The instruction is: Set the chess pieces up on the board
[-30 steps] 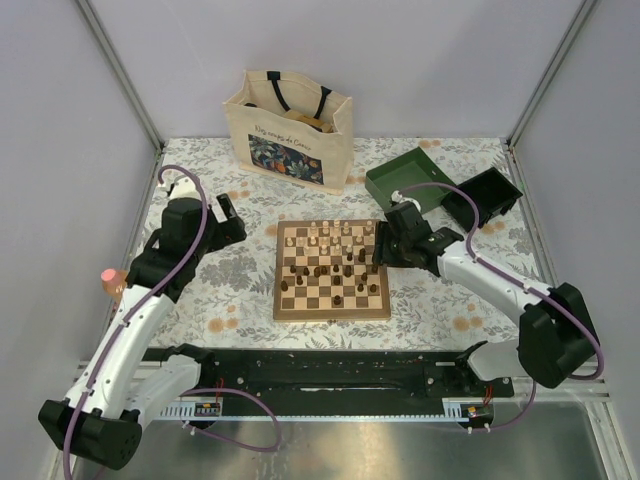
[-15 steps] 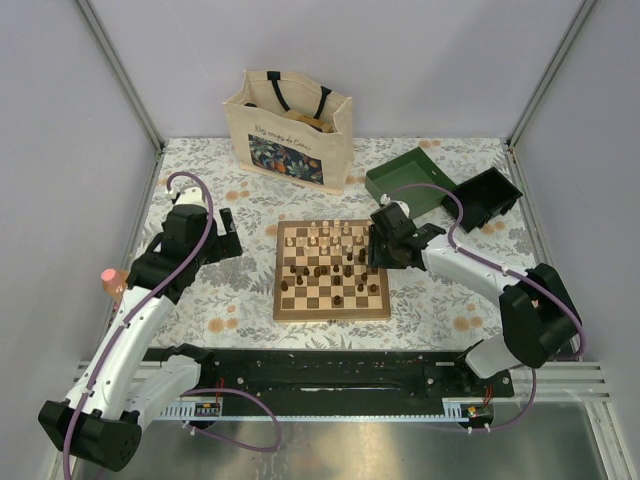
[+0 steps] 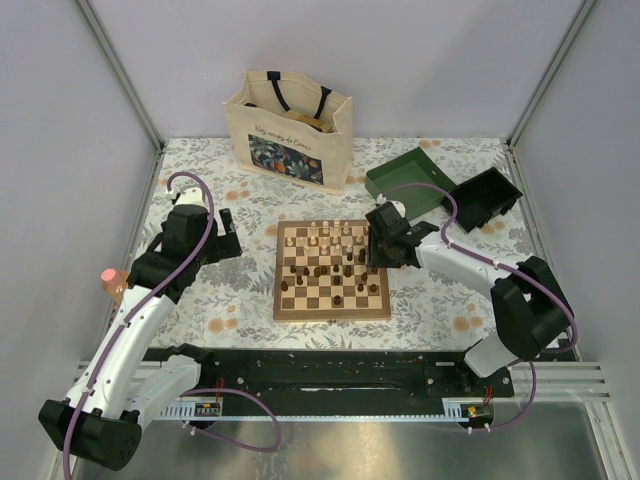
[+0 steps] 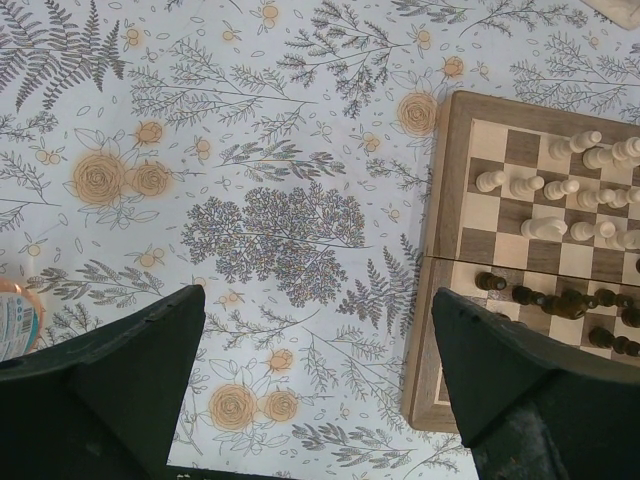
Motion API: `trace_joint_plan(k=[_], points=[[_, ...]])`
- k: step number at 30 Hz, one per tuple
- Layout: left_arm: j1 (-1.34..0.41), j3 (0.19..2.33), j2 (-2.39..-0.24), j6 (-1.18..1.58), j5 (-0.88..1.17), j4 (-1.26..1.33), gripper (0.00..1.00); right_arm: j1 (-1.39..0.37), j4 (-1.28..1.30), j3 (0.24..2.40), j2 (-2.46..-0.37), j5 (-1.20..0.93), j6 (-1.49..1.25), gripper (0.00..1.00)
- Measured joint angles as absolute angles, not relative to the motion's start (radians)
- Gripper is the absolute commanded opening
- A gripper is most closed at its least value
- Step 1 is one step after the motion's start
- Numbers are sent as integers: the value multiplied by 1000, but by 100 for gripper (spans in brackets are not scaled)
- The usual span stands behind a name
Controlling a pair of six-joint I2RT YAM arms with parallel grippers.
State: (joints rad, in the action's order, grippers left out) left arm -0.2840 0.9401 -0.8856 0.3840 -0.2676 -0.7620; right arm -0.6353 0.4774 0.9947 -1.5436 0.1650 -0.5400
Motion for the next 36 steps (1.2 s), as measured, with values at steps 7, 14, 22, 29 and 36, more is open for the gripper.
trace_joint_plan(k=[7,14,22,29,36], points=[[-284,940,-886,381,-270,-762,99,-636,479,995,-1553,173,-539,33],[-284,940,-893,381,-270,-763,99,-636,481,995,-1554,174,-539,25],[-284,940,-893,381,-271,-763,99,-637,484,997,-1554,175,-531,12],[-284,940,-893,381,-271,-763,99,-639,496,999,-1536,179,-502,9],[-284,940,-893,381,-271,-764,99,-650,503,989,-1332,218,-441,7]])
